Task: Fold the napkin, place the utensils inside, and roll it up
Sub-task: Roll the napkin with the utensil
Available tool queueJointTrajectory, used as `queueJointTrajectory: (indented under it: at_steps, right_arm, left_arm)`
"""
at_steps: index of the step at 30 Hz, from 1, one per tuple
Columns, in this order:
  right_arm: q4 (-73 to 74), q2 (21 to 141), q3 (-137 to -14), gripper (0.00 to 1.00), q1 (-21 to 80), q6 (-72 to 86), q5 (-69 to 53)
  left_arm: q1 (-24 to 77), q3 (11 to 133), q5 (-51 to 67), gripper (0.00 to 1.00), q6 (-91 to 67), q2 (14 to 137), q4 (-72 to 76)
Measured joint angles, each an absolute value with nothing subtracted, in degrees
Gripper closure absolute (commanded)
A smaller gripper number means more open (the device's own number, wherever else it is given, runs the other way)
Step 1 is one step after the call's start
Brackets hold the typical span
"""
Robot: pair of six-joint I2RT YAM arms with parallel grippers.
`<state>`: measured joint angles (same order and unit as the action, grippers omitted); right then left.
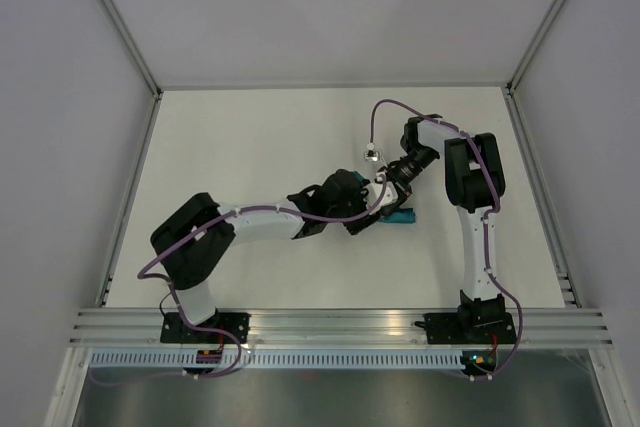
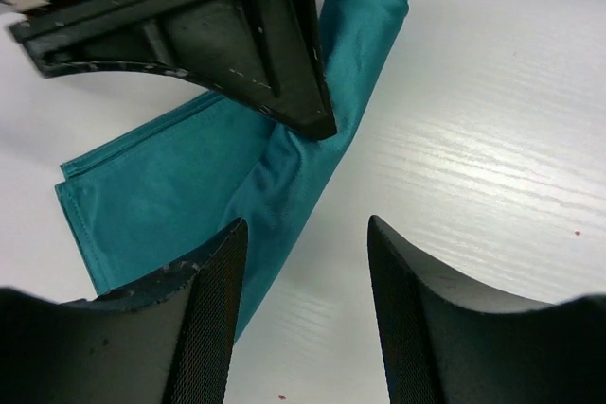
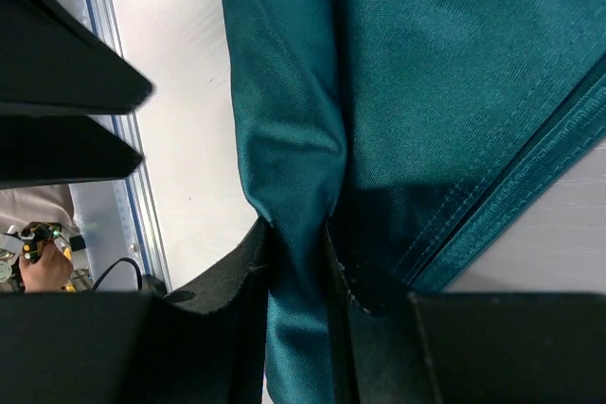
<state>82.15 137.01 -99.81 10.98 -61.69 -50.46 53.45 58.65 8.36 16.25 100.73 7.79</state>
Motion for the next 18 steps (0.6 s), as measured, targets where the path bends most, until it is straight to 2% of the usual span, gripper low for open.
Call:
queueJointTrajectory:
  at_steps: [8, 18]
  right_arm:
    - [83.0, 137.9, -100.8, 0.85, 11.0, -60.7, -50.5]
    - [83.7, 138.7, -101.7, 0.85, 10.6, -59.2, -50.5]
  left_arm:
    - [56.4, 58.8, 1.7, 0.42, 23.7, 107.6, 9.0]
    - [58.4, 60.2, -5.9, 0.44, 29.9, 110.5, 12.1]
